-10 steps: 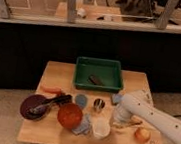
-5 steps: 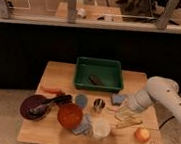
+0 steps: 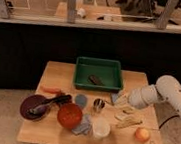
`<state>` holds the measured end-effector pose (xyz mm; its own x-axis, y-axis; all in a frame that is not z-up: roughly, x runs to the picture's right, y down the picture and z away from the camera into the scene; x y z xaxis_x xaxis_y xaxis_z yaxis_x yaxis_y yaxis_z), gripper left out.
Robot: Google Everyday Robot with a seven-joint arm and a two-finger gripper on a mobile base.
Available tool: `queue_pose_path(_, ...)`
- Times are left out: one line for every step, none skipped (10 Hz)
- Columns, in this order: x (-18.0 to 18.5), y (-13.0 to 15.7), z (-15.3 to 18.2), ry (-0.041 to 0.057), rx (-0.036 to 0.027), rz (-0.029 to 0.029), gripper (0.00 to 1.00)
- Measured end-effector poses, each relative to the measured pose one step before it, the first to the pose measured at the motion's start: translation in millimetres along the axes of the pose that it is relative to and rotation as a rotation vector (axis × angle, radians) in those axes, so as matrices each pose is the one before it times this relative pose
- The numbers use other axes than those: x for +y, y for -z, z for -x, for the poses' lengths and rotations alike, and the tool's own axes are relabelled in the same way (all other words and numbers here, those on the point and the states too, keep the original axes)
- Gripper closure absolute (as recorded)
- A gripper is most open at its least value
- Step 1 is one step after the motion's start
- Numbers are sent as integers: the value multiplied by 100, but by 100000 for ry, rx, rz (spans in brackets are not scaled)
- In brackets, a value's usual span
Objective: Place fork in metal cup
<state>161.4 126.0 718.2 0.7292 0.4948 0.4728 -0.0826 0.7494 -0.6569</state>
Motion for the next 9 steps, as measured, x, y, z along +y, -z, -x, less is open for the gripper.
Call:
queue_pose_path(-6,-299,1432,1585,-2448,571,100)
queue_pose_path(-44,-260,981,1304,-1790,587,100)
queue_pose_path(-129,-319,480,588,-1358,483,100)
queue_pose_path(-232,-379,531,430,-2178,476,100)
queue_pose_path(-486,-655,709,459,-3880,1175,100)
queue_pose_path(-430,-360,277,-94,-3679,936,100)
queue_pose_path(-441,-210,104,693,-6587,2442,100)
queue_pose_path(1,-110,-122,732,-3493,2128,100)
queue_pose_path(-321,-43,35,482,-2473,103,100)
